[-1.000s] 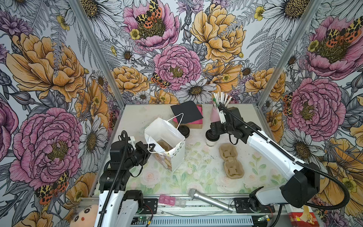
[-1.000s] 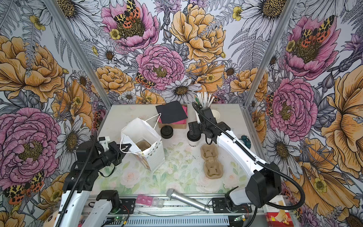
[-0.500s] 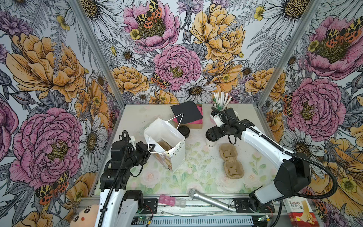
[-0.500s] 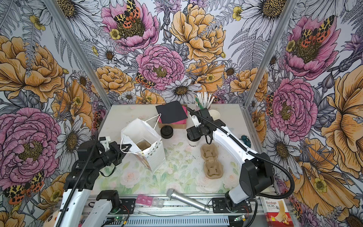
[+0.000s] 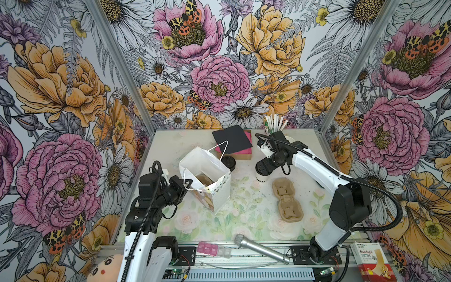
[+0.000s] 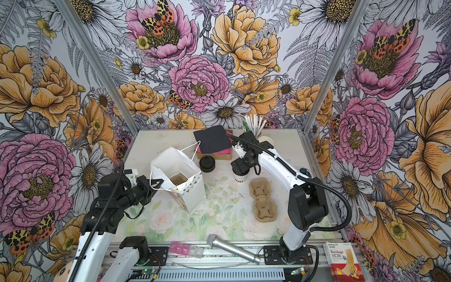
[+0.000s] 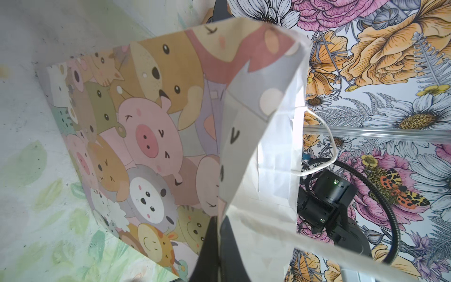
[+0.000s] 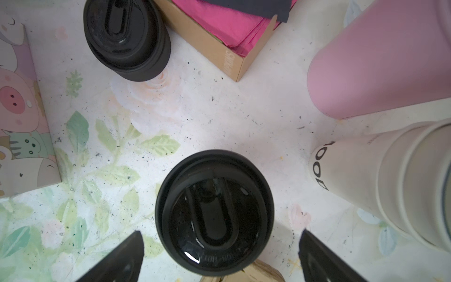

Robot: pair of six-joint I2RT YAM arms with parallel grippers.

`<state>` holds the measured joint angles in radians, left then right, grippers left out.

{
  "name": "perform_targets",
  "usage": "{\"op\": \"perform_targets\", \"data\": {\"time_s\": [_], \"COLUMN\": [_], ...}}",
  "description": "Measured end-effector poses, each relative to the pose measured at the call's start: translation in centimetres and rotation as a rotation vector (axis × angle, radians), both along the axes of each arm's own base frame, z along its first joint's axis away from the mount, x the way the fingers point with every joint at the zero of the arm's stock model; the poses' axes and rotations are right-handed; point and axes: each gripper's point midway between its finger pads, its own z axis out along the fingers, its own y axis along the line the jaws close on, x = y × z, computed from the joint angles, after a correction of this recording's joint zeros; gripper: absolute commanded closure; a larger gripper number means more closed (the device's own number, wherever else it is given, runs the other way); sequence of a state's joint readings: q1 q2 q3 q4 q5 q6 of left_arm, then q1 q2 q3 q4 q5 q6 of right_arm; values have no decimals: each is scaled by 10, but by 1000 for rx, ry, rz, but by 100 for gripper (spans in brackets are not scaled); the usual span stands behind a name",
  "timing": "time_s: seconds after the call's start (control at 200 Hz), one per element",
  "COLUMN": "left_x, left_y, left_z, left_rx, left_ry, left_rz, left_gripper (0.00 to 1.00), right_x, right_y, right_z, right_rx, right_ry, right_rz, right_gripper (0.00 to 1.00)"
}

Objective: Pack a coffee takeout order
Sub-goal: Place the takeout bag at the center of the table.

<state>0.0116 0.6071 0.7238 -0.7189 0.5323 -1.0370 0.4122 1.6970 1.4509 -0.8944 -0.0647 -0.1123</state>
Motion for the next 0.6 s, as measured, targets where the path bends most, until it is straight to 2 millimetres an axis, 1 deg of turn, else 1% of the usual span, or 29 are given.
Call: {"op": "perform_targets", "data": {"time_s": [0.21, 0.6], "left_x": [0, 0], "left_y": [0, 0], "left_z": [0, 0], "left_rx": [1, 7], "left_ry": [1, -3], "left_rz": [0, -3], "left_gripper": [100, 100], "right_x": [3, 3], "right_y": [1, 5], "right_z": [1, -14], "right_rx": [11, 4], "right_ry": [24, 99], "right_rz": [13, 34], "right_gripper": [1, 1]}}
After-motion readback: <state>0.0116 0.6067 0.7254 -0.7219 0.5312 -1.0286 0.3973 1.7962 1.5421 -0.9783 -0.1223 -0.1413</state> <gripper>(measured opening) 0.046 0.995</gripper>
